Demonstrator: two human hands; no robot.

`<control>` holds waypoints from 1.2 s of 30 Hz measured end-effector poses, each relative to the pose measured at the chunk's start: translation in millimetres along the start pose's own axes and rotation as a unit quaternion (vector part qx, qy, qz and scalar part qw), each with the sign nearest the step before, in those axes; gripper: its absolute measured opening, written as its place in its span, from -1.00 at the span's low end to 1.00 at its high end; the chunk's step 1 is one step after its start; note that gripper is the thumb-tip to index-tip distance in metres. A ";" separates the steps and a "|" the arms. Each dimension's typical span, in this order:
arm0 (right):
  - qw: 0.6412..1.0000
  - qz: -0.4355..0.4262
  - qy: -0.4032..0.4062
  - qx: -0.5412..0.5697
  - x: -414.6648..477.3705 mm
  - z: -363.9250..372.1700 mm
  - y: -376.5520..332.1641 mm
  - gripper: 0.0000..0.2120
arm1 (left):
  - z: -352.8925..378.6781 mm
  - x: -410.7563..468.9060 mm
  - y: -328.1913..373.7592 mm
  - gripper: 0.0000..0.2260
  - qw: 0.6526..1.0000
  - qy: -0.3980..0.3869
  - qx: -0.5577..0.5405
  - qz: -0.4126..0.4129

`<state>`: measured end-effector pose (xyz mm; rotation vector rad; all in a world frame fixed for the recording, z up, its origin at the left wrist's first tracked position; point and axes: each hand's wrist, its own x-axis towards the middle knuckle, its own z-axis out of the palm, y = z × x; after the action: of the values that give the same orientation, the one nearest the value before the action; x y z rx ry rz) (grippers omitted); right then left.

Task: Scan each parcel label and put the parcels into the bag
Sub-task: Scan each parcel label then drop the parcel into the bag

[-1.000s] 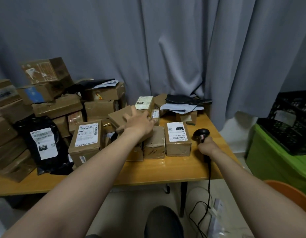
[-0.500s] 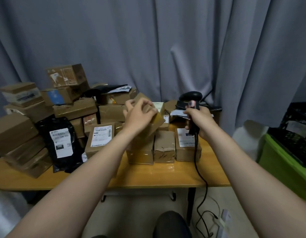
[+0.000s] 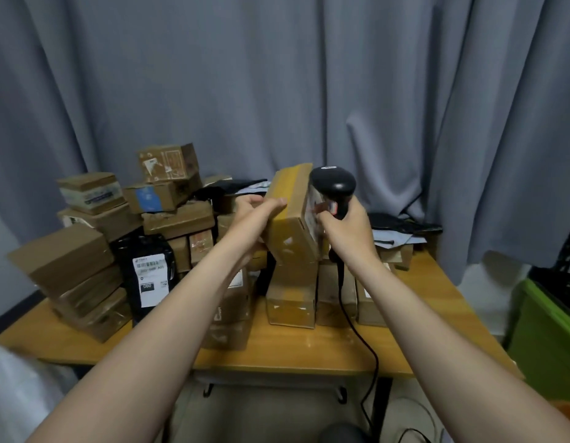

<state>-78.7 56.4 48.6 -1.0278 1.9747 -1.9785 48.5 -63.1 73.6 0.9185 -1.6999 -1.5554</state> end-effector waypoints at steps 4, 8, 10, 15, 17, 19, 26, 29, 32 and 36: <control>0.998 -0.051 -0.001 -0.036 -10.5 11.0 -6.6 -0.76 | -14.5 -1.2 1.9 -0.06 0.992 -0.020 0.116 0.032; 0.994 -0.084 -0.018 -0.066 -12.8 18.7 -10.9 -0.72 | -22.3 0.4 -0.3 -0.01 0.983 -0.052 0.168 0.048; 0.994 -0.089 -0.032 -0.060 -13.3 21.6 -14.5 -0.71 | -24.2 0.1 -2.1 -0.09 0.983 -0.055 0.170 0.050; 0.999 -0.042 -0.029 -0.009 -10.7 27.7 -20.6 -0.84 | -31.1 3.5 -14.4 -0.40 0.987 -0.042 0.150 0.044; 0.997 0.006 -0.037 0.074 -11.3 26.0 -25.0 -0.88 | -38.5 6.3 -17.5 -0.43 0.992 -0.021 0.119 0.041; 0.994 0.037 -0.040 0.096 -11.5 20.3 -28.1 -0.95 | -50.3 8.8 -17.9 -0.49 0.995 -0.006 0.098 0.024; 0.982 0.067 -0.168 0.058 -27.5 11.1 -42.1 -0.84 | -85.8 23.2 -23.6 -0.30 0.997 0.035 0.065 0.008; 0.975 0.067 -0.211 -0.003 -32.3 9.1 -41.8 -0.83 | -93.1 28.0 -28.4 -0.19 0.996 0.066 0.043 0.029; 0.969 0.077 -0.229 -0.046 -33.7 7.9 -38.2 -0.83 | -98.2 35.2 -32.3 -0.09 0.994 0.094 0.043 0.040; 0.966 0.080 -0.238 -0.059 -33.8 6.7 -34.5 -0.84 | -102.0 38.0 -31.9 -0.06 0.992 0.103 0.054 0.049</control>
<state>-37.6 73.9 68.2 -1.1909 1.8494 -1.3810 115.4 -151.8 50.8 0.9984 -1.6673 -1.2700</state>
